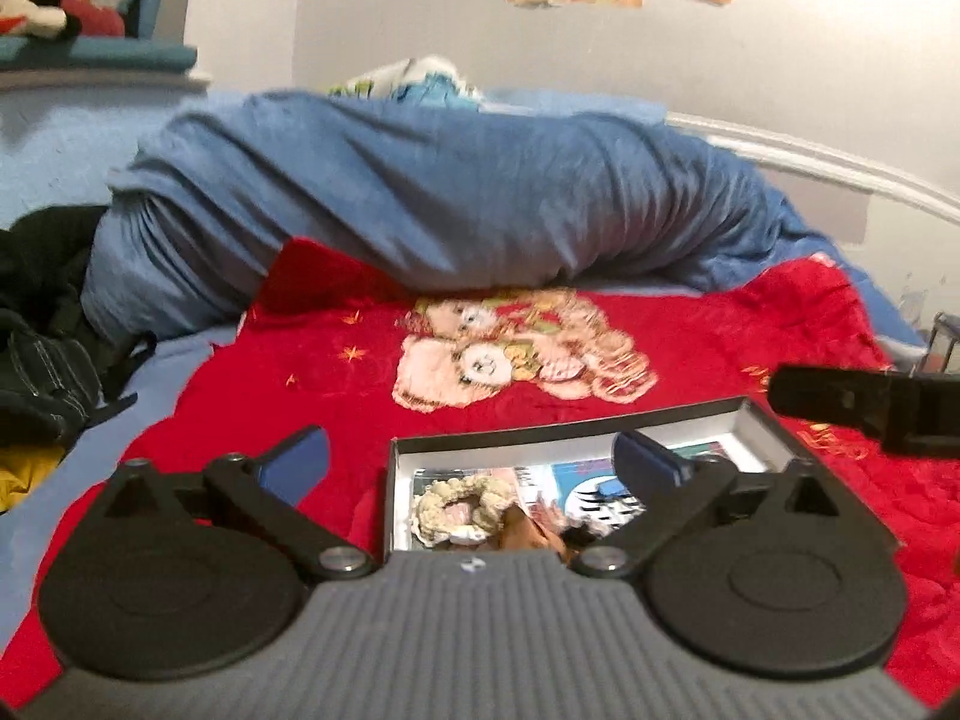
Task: Organize objects
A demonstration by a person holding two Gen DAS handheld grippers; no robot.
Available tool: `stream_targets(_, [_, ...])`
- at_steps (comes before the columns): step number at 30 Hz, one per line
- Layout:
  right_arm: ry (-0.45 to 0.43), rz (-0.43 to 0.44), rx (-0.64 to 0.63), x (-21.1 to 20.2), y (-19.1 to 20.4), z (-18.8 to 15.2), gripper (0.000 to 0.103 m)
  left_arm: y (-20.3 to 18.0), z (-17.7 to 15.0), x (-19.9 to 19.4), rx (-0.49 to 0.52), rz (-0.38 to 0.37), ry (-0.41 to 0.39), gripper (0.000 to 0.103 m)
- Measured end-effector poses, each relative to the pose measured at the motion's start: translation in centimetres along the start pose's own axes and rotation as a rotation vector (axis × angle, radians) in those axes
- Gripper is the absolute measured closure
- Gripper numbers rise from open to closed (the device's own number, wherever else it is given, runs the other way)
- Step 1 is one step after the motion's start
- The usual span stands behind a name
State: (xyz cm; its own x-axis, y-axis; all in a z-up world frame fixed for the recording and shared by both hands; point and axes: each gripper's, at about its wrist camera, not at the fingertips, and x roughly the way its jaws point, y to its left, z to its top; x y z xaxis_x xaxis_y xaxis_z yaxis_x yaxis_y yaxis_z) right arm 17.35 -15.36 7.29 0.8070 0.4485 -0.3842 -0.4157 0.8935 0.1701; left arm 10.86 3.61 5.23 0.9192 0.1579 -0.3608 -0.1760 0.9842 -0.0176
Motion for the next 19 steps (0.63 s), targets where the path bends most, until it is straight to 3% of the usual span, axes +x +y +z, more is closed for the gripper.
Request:
stream_targets(2, [-0.023, -0.064, -0.014, -1.8, -0.1, -1.3, 0.000, -0.3, -0.9, -1.1, 0.003, 0.024, -0.017, 0.000])
stream_targets(5, [-0.036, -0.093, -0.010, -3.8, -1.2, -4.2, 0.000, -0.2, -3.1, -2.7, -0.017, 0.090, 0.022, 0.000])
stream_targets(9, [0.000, -0.091, -0.025, -4.9, -2.2, -8.8, 0.000, 1.0, -7.0, -3.6, -0.064, 0.020, 0.085, 0.000])
stream_targets(13, [0.050, -0.104, 0.005, -4.0, -3.0, -12.0, 0.000, 1.4, -8.4, -2.3, -0.101, 0.066, 0.145, 0.000])
stream_targets(15, [0.084, -0.110, 0.014, -3.5, -3.1, -13.1, 0.000, 1.8, -8.5, -1.7, -0.110, 0.053, 0.154, 0.000])
stream_targets(19, [0.162, -0.089, 0.017, -1.7, -3.2, -13.3, 0.000, 1.6, -9.5, -1.5, -0.061, 0.060, 0.167, 0.000])
